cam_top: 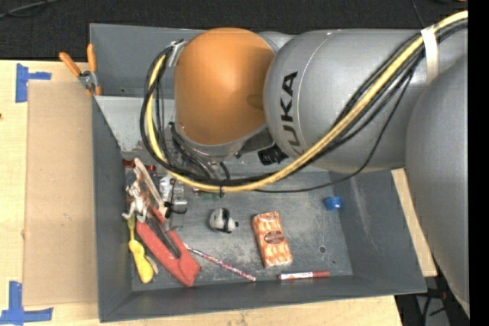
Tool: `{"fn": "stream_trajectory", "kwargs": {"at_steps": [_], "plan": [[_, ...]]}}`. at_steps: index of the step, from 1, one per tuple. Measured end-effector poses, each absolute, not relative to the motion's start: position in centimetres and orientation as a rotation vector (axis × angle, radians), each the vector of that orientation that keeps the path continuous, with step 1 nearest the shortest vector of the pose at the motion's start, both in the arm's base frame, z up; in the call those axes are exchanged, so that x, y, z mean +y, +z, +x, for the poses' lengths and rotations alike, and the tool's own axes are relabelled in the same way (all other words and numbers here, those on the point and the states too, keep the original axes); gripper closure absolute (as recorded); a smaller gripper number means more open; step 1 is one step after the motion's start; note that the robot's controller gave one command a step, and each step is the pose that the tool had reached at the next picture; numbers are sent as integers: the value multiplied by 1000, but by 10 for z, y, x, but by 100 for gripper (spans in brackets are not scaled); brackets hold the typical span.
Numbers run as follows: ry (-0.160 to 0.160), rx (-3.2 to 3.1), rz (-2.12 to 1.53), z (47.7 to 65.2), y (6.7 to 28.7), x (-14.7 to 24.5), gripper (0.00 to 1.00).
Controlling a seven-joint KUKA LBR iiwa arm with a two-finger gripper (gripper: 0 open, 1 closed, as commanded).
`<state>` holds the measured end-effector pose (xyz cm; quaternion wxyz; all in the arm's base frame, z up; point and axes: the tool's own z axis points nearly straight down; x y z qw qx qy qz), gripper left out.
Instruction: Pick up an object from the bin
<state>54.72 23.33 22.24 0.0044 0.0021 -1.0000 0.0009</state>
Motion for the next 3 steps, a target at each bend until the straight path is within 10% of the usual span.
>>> {"fn": "stream_trajectory", "kwargs": {"at_steps": [1,3], "plan": [[0,-3140,-1,549,227,232,0],[-1,-3124,300,566,148,182,0]]}}
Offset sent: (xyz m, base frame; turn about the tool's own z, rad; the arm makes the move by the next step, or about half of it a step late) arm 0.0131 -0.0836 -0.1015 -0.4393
